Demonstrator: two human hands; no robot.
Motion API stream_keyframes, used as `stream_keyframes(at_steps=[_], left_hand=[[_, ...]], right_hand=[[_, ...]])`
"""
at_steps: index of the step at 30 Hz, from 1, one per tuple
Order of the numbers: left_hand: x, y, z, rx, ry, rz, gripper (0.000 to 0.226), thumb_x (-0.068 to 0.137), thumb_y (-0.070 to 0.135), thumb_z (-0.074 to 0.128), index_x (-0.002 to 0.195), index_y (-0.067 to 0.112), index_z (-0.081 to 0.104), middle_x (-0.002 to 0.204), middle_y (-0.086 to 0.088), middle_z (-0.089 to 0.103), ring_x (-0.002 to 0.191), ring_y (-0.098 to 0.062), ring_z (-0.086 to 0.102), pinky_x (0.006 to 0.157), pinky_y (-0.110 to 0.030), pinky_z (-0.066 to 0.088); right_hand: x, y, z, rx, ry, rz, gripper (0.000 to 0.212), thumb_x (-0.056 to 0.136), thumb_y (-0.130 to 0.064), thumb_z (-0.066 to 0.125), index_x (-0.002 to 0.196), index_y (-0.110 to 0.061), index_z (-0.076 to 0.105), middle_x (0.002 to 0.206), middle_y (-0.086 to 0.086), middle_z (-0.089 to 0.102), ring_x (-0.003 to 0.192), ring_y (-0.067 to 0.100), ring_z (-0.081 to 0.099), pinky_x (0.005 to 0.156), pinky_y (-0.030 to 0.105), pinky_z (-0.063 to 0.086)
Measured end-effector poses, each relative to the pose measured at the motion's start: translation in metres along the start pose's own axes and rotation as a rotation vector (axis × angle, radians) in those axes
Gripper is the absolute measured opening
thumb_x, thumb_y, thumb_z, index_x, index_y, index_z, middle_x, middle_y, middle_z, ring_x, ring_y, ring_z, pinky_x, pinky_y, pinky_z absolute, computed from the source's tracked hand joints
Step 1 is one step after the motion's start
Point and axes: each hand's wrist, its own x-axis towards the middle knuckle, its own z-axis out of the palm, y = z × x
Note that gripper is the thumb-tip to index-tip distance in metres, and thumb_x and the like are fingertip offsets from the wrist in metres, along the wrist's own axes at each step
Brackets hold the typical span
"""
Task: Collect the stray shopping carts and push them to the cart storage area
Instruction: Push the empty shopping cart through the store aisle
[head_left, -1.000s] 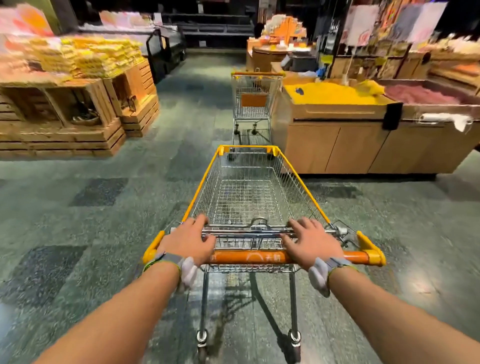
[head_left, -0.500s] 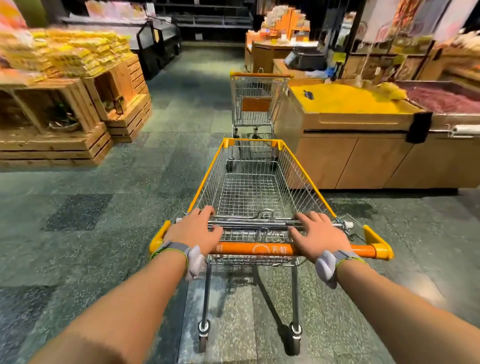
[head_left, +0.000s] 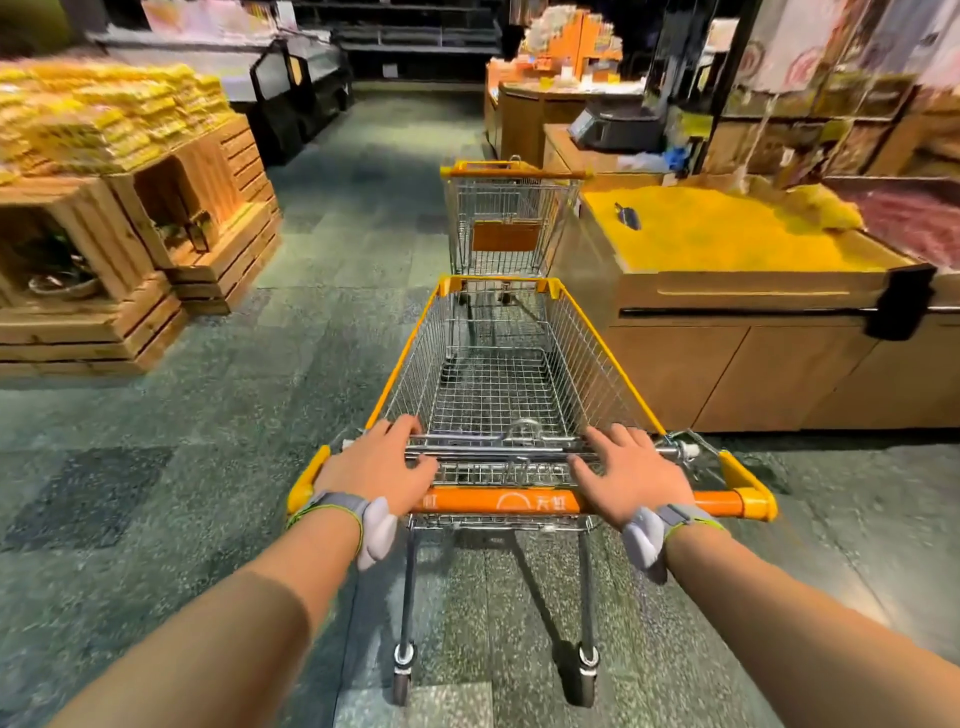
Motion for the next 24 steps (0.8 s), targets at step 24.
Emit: stream_keyframes(at_steps=[24], left_hand=[[0.299, 0.024, -0.028, 0.003, -0.152, 0.006, 0.047, 0.090, 0.060, 0.042, 0.131, 0.038, 0.033, 0.127, 0.004, 0.043, 0.122, -0.024, 0.047, 0.085, -0.039, 0.047]], right_hand=[[0.301, 0.028, -0.043, -0.065, -0.109, -0.023, 0.074, 0.093, -0.068, 0.018, 0.157, -0.031, 0.019, 0.158, -0.003, 0.025, 0.148, 0.020, 0.016, 0.111, 0.048, 0.036]])
